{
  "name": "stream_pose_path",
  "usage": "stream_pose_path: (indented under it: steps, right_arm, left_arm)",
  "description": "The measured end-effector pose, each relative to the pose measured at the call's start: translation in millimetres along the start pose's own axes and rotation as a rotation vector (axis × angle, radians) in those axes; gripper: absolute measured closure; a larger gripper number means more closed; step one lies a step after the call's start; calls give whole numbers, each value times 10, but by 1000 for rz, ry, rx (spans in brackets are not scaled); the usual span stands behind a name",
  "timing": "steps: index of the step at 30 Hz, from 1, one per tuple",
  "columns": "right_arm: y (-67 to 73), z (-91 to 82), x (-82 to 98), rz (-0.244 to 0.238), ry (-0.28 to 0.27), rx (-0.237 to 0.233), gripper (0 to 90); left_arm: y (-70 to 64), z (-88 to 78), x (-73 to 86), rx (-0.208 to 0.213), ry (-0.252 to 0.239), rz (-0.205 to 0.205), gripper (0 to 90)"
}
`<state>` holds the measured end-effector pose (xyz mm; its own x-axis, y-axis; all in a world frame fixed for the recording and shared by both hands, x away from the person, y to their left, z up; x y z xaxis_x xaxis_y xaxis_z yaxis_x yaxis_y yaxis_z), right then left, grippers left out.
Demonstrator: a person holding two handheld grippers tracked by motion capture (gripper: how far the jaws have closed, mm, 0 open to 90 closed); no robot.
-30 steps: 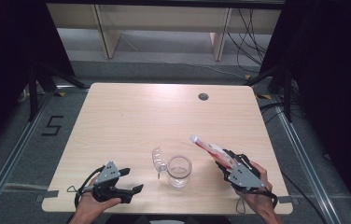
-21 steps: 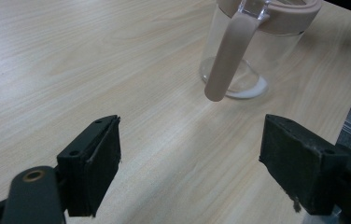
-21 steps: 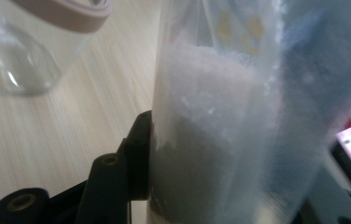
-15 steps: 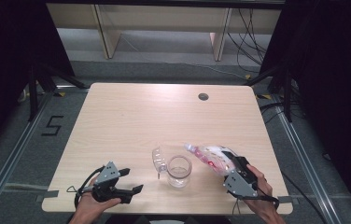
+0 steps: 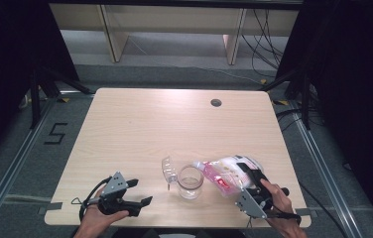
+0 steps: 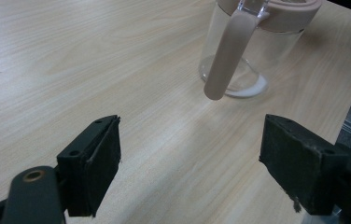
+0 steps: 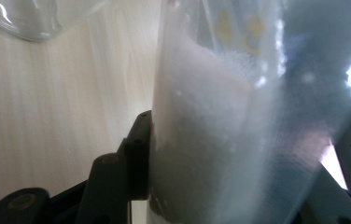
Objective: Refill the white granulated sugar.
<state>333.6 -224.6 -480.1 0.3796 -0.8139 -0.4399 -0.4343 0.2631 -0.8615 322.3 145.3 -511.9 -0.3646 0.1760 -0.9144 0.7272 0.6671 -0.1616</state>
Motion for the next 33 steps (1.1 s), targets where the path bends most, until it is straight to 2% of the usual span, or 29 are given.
stream_pose_path:
  steps: [1, 2, 3, 5, 7, 8, 10, 12, 13, 14, 16, 17, 18, 21, 22, 23, 24, 25, 26, 27, 29, 30, 31, 33]
  right_arm:
    - [-22, -1, -14, -49, -6, -6, 538]
    - [10, -7, -11, -22, 2, -2, 539]
    - [-9, -15, -25, -72, 4, -1, 539]
    - [10, -41, -25, -48, 9, 6, 539]
    - [-4, -53, -27, -57, 5, 8, 539]
    - [-18, -58, -32, -102, 11, 10, 539]
    - [11, -70, -21, -139, 41, 9, 540]
    - [8, -75, -26, -169, 47, -4, 540]
    - [-17, -76, -41, -224, 47, -6, 540]
    - [23, -87, -28, -190, 68, 4, 540]
    - [38, -86, -37, -232, 77, 4, 541]
    - [14, -82, -58, -284, 70, -2, 541]
    - [51, -86, -44, -238, 74, -1, 541]
    - [63, -77, -58, -296, 82, -8, 542]
    - [42, -72, -78, -346, 76, -8, 542]
    - [66, -75, -67, -314, 83, -11, 543]
    - [65, -75, -71, -318, 80, -11, 543]
    - [65, -76, -75, -324, 82, -13, 543]
    - [43, -73, -95, -369, 80, -15, 544]
    - [30, -78, -106, -388, 81, -13, 544]
    - [30, -73, -107, -388, 78, -18, 545]
    - [60, -77, -87, -342, 89, -13, 545]
    - [52, -73, -94, -356, 89, -12, 545]
    - [13, -79, -125, -405, 89, -3, 545]
  left_arm:
    - [0, -3, 1, 2, 5, 0, 199]
    - [-1, -4, 2, 3, 7, 0, 199]
    - [-2, -3, 3, 4, 7, 1, 198]
    - [-4, -6, 3, -3, 9, 3, 199]
    - [-8, 7, 0, 7, -5, 5, 199]
    - [-6, 8, 0, 11, -4, 12, 198]
    - [-3, 4, 0, 11, 1, 19, 198]
    - [-3, 4, -2, 9, 0, 20, 199]
    - [-3, 7, -3, 8, -5, 20, 199]
    - [-1, 3, -4, 6, -2, 23, 199]
    - [-5, 4, -6, 6, -6, 18, 199]
    - [-6, 4, -7, 5, -7, 18, 199]
    - [-4, -5, -9, 9, 3, 20, 199]
    - [-1, -6, -10, 7, 0, 26, 199]
    - [-2, -5, -9, 7, 0, 26, 199]
    - [-7, 0, -8, 7, -4, 21, 199]
    - [-6, -2, -8, 5, 1, 23, 199]
    - [-7, -2, -8, 5, 2, 24, 199]
    - [-20, 0, -2, -2, 3, -1, 198]
    - [-20, 0, -3, -1, 3, 1, 198]
    - [-21, 0, -4, -1, 2, 1, 199]
    - [-16, -4, -2, -1, 8, 7, 199]
    - [-21, 1, -2, -1, 3, 1, 198]
    - [-3, -6, -7, 6, 10, 35, 199]
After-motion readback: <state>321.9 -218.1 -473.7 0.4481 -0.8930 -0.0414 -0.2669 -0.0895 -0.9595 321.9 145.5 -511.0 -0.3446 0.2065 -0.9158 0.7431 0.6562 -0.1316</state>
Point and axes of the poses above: each handheld gripper's, and its own axes: z roughly forward along the jaws, x roughly out of its underside, y roughly to its left, the point moved 4 cm from there along z, roughly forward along the jaws, and after that the axes turned 9 degrees about -y, right-handed, at the moved point
